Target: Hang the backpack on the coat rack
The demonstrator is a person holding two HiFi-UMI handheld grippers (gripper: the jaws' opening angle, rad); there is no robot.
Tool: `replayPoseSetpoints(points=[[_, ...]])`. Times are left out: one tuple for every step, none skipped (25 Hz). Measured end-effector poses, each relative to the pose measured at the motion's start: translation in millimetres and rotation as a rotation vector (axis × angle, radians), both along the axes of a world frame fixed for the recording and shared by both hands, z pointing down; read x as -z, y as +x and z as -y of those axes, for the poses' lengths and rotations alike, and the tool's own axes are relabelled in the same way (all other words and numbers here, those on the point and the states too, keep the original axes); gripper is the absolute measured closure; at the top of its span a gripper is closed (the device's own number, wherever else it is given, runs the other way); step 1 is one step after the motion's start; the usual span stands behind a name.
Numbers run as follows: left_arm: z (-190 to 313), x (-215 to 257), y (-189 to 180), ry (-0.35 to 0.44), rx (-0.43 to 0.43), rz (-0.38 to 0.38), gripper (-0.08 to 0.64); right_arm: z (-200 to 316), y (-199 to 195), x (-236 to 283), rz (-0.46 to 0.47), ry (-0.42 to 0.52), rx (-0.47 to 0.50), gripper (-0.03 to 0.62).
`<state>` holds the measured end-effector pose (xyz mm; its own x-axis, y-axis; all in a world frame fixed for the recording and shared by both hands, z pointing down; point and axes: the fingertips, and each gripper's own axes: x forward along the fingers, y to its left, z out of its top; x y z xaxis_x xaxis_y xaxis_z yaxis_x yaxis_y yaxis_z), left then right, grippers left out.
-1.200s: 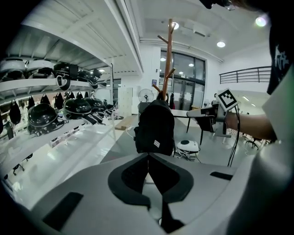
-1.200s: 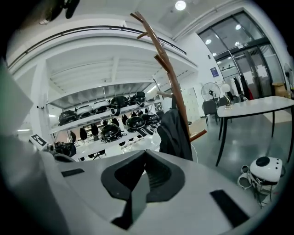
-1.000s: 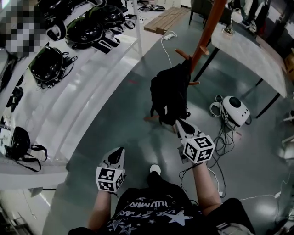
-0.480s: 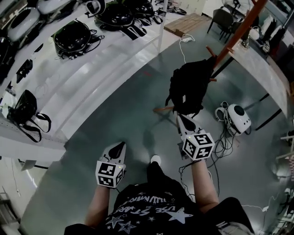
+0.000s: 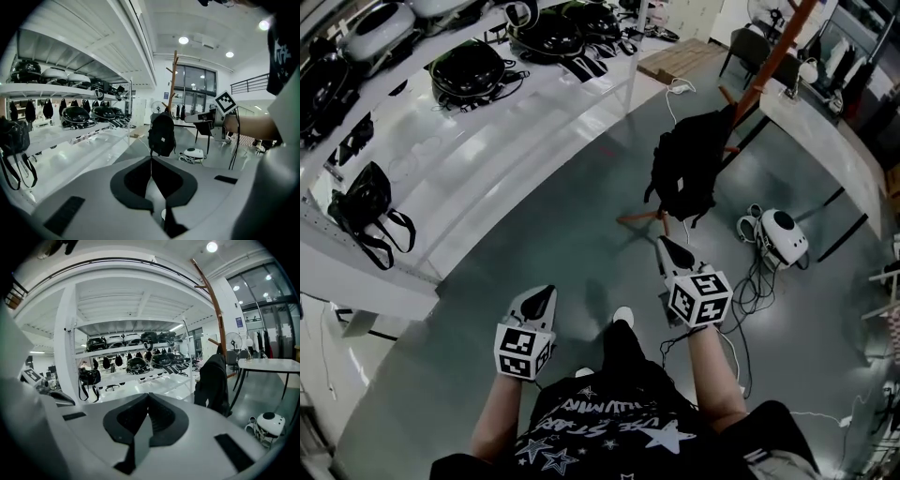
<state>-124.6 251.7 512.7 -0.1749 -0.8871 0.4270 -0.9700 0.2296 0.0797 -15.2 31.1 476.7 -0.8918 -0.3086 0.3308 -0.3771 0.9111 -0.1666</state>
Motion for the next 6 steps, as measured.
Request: replayPoseSetpoints(points=[[-8.5,0.3,1.5,0.0,-0.001,0.003,0.54,-8.6,3.4,0.5,-0.001,0.004,-0.001,0.581],[-16.8,0.6,2.3,0.001,0.002,0.004,0.54,-16.7,6.4,0.8,-0.001,0.008,-0.003,0.58],[-24.8,1.1,2.5,0.003,0.008,0.002,0.54,-24.3,8.9,1.0,-0.001,0.011,-0.005,0.581],[-32.4,2.0,2.4,0.006,0.014,0.0,0.54,-31.7,11.0,1.2,0.0,0.014,-0.008,0.58],[-39.8,3.1,2.1,0.011,0.021,-0.003,0.54,-39.0,12.7,1.5,0.002,0.016,-0.011,0.58],[-47.0,4.4,1.8,0.016,0.027,-0.005,0.54,-46.3,14.4,1.8,0.004,0.017,-0.014,0.58]])
